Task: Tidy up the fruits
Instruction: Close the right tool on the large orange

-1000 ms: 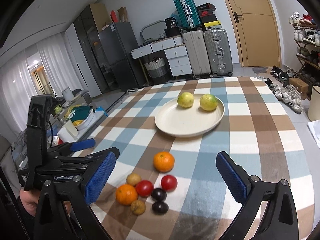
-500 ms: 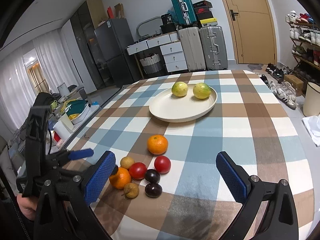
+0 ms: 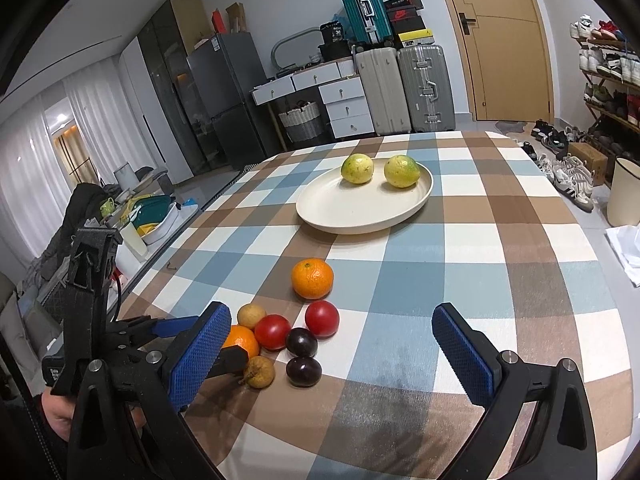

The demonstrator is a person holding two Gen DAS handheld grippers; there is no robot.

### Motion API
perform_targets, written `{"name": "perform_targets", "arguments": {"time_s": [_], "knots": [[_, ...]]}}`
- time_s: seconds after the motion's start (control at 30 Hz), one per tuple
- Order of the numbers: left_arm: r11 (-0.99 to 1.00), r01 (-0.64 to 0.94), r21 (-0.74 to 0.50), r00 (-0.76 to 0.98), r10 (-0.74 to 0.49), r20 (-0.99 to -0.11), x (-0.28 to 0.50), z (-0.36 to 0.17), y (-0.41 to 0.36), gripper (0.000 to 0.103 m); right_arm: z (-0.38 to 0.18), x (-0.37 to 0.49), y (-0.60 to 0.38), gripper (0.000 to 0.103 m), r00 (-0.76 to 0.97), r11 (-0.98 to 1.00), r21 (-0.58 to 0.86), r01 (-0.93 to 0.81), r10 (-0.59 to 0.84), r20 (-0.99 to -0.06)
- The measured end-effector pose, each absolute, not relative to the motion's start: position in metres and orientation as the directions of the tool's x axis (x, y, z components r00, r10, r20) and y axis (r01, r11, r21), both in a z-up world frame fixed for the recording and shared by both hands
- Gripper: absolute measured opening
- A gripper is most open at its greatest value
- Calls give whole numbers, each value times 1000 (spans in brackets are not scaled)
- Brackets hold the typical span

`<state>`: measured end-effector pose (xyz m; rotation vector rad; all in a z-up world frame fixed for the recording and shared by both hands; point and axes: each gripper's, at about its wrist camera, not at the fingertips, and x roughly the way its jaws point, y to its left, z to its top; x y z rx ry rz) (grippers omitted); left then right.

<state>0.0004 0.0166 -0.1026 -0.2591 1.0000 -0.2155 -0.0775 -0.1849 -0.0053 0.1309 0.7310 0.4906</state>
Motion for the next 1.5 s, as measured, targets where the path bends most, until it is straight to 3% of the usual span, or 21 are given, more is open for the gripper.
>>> {"name": "perform_targets", "arguments": {"time_s": [0.03, 0.07, 0.17, 0.23, 0.27, 1.5], "knots": [[945, 65, -320, 525, -305, -795, 1, -102, 18, 83, -5, -78, -185, 103, 637, 879, 282, -384, 473, -608], [941, 70, -330, 520, -317, -793, 2, -102, 19, 80, -5, -78, -185, 103, 637, 879, 283, -384, 474, -608], [910, 86, -405, 503, -390, -771, 5, -103, 28, 58, -6, -78, -184, 103, 635, 878, 286, -384, 476, -609], [868, 100, -486, 473, -471, -745, 7, -106, 31, 37, -6, -78, -184, 102, 634, 879, 284, -384, 475, -611], [861, 105, -497, 471, -483, -738, 6, -106, 31, 36, -6, -77, -183, 102, 633, 878, 283, -385, 475, -611], [858, 64, -509, 569, -451, -688, -32, -80, 87, 34, -32, -81, -164, 102, 534, 839, 350, -416, 537, -653]]}}
